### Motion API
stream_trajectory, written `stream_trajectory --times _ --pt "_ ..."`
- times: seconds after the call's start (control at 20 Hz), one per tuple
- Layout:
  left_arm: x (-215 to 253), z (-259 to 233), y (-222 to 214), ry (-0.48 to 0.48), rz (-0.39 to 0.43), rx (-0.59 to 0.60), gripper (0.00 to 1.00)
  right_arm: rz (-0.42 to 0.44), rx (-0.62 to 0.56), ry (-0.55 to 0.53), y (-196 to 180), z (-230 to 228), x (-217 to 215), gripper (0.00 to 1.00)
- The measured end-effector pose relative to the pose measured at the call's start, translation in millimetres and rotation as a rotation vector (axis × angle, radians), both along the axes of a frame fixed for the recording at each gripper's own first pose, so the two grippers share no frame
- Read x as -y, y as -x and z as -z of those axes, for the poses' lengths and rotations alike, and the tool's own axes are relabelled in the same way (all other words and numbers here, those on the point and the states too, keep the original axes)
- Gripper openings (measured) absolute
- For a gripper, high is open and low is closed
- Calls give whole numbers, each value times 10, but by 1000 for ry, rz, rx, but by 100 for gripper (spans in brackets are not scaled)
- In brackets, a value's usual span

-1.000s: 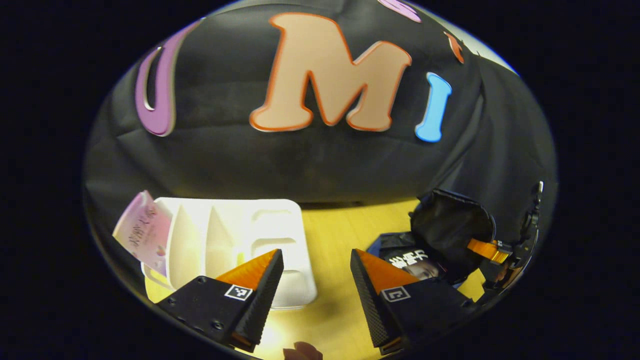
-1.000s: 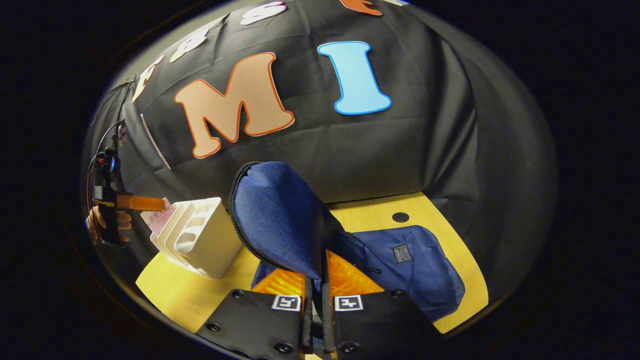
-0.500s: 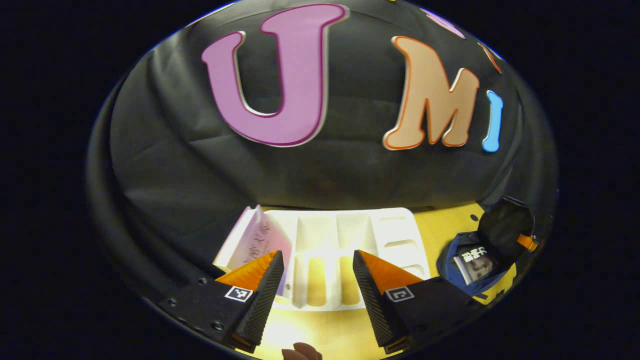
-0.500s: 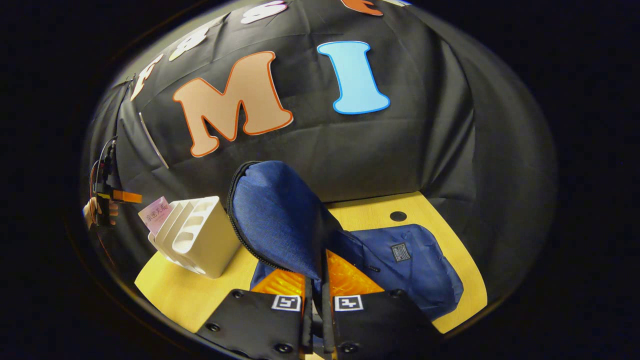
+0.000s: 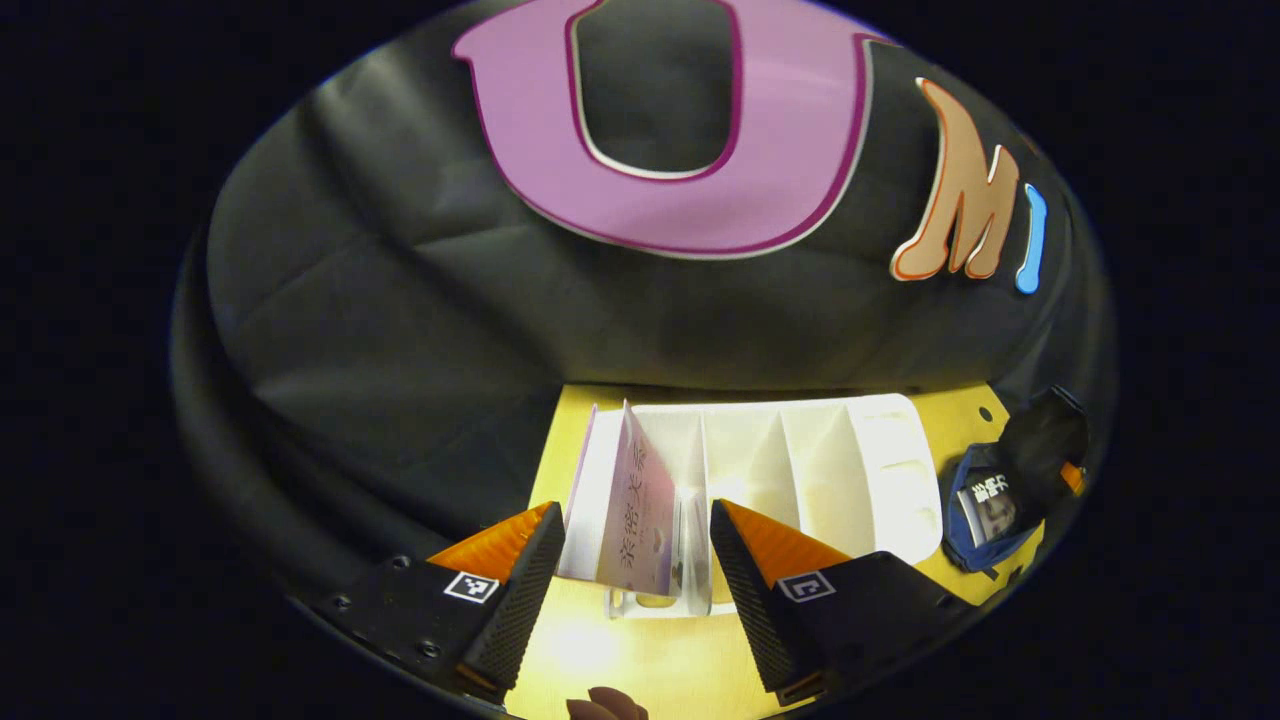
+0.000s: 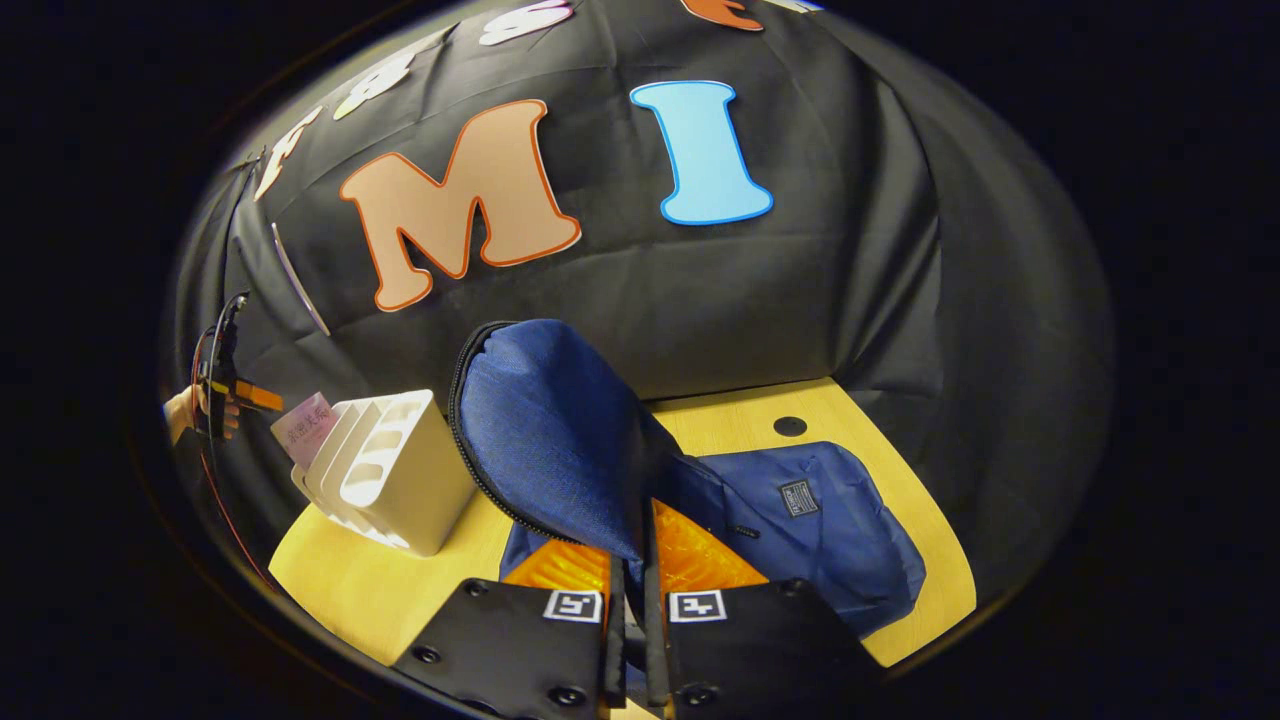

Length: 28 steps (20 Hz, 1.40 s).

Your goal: Open the schoolbag, grab two books from the bookshelf and put them into the schoolbag.

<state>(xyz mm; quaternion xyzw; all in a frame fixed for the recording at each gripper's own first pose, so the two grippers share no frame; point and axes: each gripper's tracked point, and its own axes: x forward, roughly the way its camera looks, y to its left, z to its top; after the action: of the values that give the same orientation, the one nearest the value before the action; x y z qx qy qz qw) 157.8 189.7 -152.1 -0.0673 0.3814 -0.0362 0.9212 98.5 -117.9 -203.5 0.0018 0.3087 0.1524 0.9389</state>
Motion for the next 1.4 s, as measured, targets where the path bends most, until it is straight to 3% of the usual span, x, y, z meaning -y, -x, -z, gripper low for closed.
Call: stream_trajectory --times 0.1,0.2,0.35,0.4,0.5,1.05,1.1,1.2,1.35,1.4 --pt "-81 182 -86 34 3 -54 86 5 -3 2 26 0 -2 11" --pt "-169 312 -218 9 13 -73 87 11 -12 -1 55 11 -8 14" --pt "-235 538 -303 -33 24 -127 86 11 -7 15 124 -24 26 11" --pt "-226 606 -320 -31 28 -147 86 12 -7 18 142 -36 37 7" --pt "-158 732 -325 -17 37 -187 86 18 -12 23 169 -28 51 11" --pt "208 688 -250 45 115 -242 78 20 -18 19 181 -20 28 7" --pt "232 708 -235 44 115 -257 79 19 -18 18 181 -19 29 14" --pt "241 775 -191 30 114 -289 70 19 -18 15 189 -22 36 11" --pt "304 792 -188 30 112 -312 44 23 -19 12 193 -28 67 7" --pt "357 778 -175 38 124 -313 43 25 -18 10 196 -38 79 7"
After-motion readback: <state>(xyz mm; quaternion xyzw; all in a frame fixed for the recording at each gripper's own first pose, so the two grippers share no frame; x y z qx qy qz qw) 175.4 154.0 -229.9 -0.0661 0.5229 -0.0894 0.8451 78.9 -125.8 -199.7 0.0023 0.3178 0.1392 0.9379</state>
